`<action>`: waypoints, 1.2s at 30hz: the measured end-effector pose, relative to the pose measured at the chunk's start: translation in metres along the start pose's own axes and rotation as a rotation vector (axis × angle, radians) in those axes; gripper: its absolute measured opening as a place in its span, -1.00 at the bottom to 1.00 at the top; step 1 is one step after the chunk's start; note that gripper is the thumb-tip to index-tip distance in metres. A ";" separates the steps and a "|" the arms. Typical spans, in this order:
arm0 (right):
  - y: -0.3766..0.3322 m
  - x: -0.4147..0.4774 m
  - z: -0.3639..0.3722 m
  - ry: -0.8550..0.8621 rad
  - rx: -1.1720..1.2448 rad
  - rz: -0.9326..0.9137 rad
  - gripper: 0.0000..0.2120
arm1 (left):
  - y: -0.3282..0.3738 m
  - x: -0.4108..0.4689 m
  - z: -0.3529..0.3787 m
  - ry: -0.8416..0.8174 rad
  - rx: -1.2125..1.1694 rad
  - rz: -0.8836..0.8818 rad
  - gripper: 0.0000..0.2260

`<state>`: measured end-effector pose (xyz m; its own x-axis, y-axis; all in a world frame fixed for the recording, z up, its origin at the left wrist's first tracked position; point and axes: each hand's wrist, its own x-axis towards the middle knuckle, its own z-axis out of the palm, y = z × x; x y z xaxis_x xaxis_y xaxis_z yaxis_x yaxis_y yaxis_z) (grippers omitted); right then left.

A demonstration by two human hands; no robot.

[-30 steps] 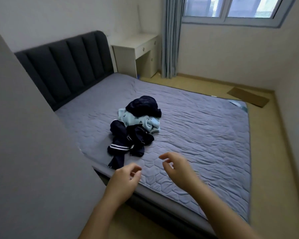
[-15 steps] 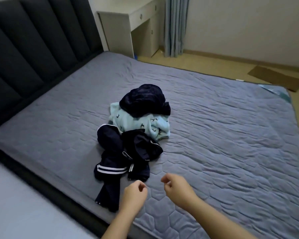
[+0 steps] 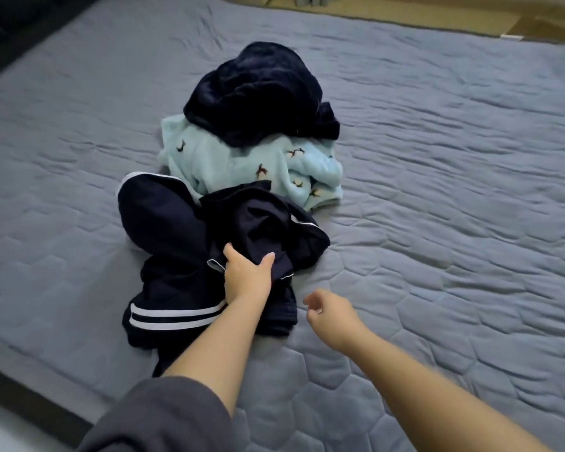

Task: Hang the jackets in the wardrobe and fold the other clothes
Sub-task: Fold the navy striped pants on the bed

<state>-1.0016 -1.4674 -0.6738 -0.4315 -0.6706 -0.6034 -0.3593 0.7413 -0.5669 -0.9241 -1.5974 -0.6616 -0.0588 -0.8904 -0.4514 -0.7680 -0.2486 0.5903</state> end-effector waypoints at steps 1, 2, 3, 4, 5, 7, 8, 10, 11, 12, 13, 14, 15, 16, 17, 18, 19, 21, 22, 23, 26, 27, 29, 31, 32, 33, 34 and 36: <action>0.002 0.002 0.004 -0.005 0.011 0.004 -0.70 | -0.002 0.007 0.002 0.022 -0.028 -0.030 -0.55; 0.005 0.004 0.006 -0.010 0.030 0.016 -0.71 | -0.003 0.011 0.002 0.049 -0.085 -0.060 -0.66; 0.008 0.004 0.007 -0.011 0.062 0.033 -0.70 | -0.005 0.012 0.001 0.074 -0.179 -0.082 -0.68; 0.010 0.002 0.007 -0.007 0.106 0.058 -0.70 | -0.006 0.010 -0.002 0.082 -0.280 -0.090 -0.65; 0.012 0.000 0.005 0.003 0.157 0.082 -0.68 | -0.007 0.007 -0.007 0.071 -0.374 -0.085 -0.59; 0.010 -0.007 -0.004 0.033 0.241 0.118 -0.62 | -0.005 -0.003 -0.022 0.031 -0.476 -0.050 -0.53; 0.007 -0.012 -0.011 0.046 0.269 0.120 -0.56 | -0.002 -0.010 -0.031 0.003 -0.479 -0.022 -0.54; -0.007 -0.024 -0.026 0.078 0.328 0.069 -0.39 | 0.011 -0.025 -0.050 -0.067 -0.475 0.050 -0.59; -0.018 -0.031 -0.037 0.100 0.354 0.016 -0.29 | 0.021 -0.034 -0.060 -0.110 -0.479 0.100 -0.60; -0.030 -0.038 -0.047 0.123 0.370 -0.045 -0.21 | 0.032 -0.043 -0.069 -0.153 -0.482 0.155 -0.59; -0.041 -0.046 -0.060 0.155 0.376 -0.121 -0.18 | 0.045 -0.054 -0.080 -0.192 -0.478 0.218 -0.59; -0.053 -0.054 -0.075 0.187 0.371 -0.189 -0.21 | 0.060 -0.067 -0.094 -0.235 -0.463 0.290 -0.59; -0.063 -0.063 -0.089 0.218 0.342 -0.230 -0.31 | 0.075 -0.080 -0.107 -0.285 -0.445 0.361 -0.63; -0.073 -0.073 -0.104 0.244 0.301 -0.243 -0.45 | 0.091 -0.093 -0.120 -0.338 -0.423 0.429 -0.71; -0.082 -0.085 -0.120 0.255 0.261 -0.246 -0.60 | 0.106 -0.107 -0.133 -0.387 -0.398 0.484 -0.75; -0.091 -0.098 -0.135 0.249 0.250 -0.245 -0.72 | 0.121 -0.121 -0.145 -0.420 -0.379 0.525 -0.73; -0.098 -0.113 -0.149 0.244 0.281 -0.263 -0.81 | 0.135 -0.136 -0.158 -0.432 -0.376 0.554 -0.72; -0.112 -0.148 -0.178 0.221 0.393 -0.334 -0.94 | 0.160 -0.168 -0.184 -0.370 -0.388 0.614 -0.74; -0.118 -0.168 -0.193 0.217 0.428 -0.365 -0.84 | 0.173 -0.184 -0.198 -0.313 -0.384 0.646 -0.71; -0.121 -0.188 -0.207 0.210 0.443 -0.385 -0.81 | 0.184 -0.200 -0.212 -0.257 -0.372 0.685 -0.69; -0.130 -0.251 -0.248 0.176 0.456 -0.413 -0.81 | 0.216 -0.253 -0.253 -0.155 -0.329 0.773 -0.68; -0.134 -0.272 -0.262 0.172 0.469 -0.427 -0.78 | 0.227 -0.272 -0.266 -0.138 -0.321 0.796 -0.67; -0.143 -0.314 -0.293 0.192 0.467 -0.481 -0.76 | 0.247 -0.314 -0.292 -0.102 -0.297 0.843 -0.64; -0.151 -0.356 -0.323 0.219 0.463 -0.528 -0.78 | 0.266 -0.358 -0.316 -0.083 -0.262 0.890 -0.62; -0.153 -0.377 -0.336 0.232 0.467 -0.545 -0.74 | 0.274 -0.378 -0.326 -0.078 -0.247 0.902 -0.62; -0.154 -0.397 -0.349 0.241 0.464 -0.551 -0.72 | 0.281 -0.399 -0.334 -0.068 -0.238 0.911 -0.63; -0.153 -0.416 -0.360 0.249 0.456 -0.560 -0.72 | 0.288 -0.417 -0.341 -0.058 -0.229 0.916 -0.63; -0.151 -0.456 -0.379 0.257 0.468 -0.591 -0.75 | 0.298 -0.453 -0.353 -0.053 -0.211 0.916 -0.64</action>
<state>-1.0643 -1.2633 -0.1001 -0.4753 -0.8797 -0.0131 -0.2282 0.1377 -0.9638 -0.9018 -1.4023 -0.0449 -0.6160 -0.7559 0.2216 -0.2772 0.4713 0.8373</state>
